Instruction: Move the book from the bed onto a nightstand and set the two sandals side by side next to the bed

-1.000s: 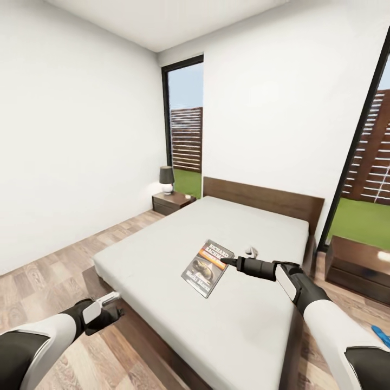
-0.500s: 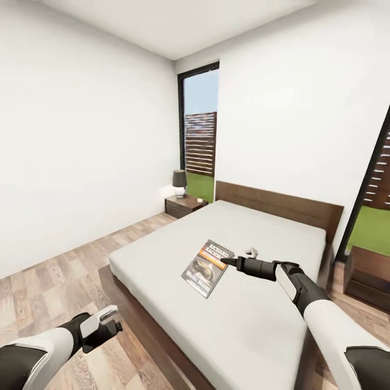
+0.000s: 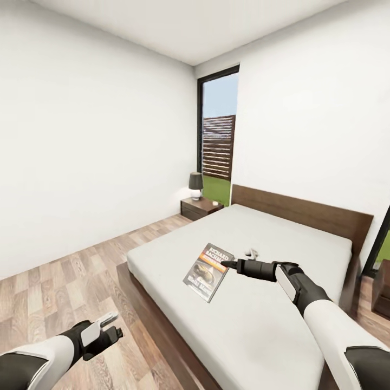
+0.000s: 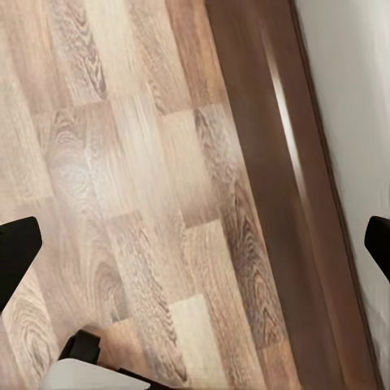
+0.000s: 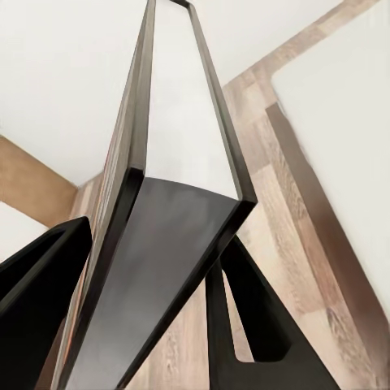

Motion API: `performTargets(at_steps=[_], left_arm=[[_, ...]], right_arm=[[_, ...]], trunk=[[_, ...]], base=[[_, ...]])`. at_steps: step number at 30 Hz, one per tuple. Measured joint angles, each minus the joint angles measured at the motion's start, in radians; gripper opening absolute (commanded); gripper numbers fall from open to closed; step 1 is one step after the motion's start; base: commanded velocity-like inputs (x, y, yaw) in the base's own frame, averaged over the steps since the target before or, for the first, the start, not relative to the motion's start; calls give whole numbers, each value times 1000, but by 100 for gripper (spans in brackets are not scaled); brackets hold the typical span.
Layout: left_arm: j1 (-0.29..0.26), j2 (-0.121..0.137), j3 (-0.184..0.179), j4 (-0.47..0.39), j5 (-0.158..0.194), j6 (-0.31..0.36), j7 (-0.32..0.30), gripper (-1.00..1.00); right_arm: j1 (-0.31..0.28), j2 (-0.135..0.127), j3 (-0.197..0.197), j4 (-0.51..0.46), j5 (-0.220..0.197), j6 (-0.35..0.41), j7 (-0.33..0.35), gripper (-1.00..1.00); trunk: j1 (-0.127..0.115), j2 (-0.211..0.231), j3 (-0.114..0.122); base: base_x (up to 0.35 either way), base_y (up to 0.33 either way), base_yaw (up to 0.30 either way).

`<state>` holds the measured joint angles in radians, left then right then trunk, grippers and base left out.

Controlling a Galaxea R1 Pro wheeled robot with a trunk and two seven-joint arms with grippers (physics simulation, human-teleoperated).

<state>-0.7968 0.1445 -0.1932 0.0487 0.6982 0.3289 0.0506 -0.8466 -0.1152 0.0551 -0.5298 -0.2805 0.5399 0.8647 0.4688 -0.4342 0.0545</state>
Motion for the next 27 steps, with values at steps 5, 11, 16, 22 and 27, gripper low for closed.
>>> performTargets(at_steps=[5, 11, 16, 22, 27], left_arm=[[2, -4, 0, 1, 0, -14, 1, 100], [2, -6, 0, 1, 0, -18, 1, 100], [3, -6, 0, 2, 1, -19, 1, 100], [3, -9, 0, 2, 2, -19, 1, 100], [3, -15, 0, 2, 3, -19, 2, 100]], right_arm=[[0, 0, -1, 0, 2, 1, 0, -100], [0, 0, 0, 15, 4, 1, 0, -100], [0, 0, 0, 23, 4, 0, 0, -100], [1, 0, 1, 27, 5, 0, 0, -100], [2, -1, 1, 28, 6, 0, 0, -100]], trunk=[[0, 0, 2], [0, 0, 3], [0, 0, 3], [0, 0, 4], [0, 0, 4]], base=[[6, 15, 141], [74, 197, 40], [111, 300, 9], [118, 321, 3], [120, 329, 10]])
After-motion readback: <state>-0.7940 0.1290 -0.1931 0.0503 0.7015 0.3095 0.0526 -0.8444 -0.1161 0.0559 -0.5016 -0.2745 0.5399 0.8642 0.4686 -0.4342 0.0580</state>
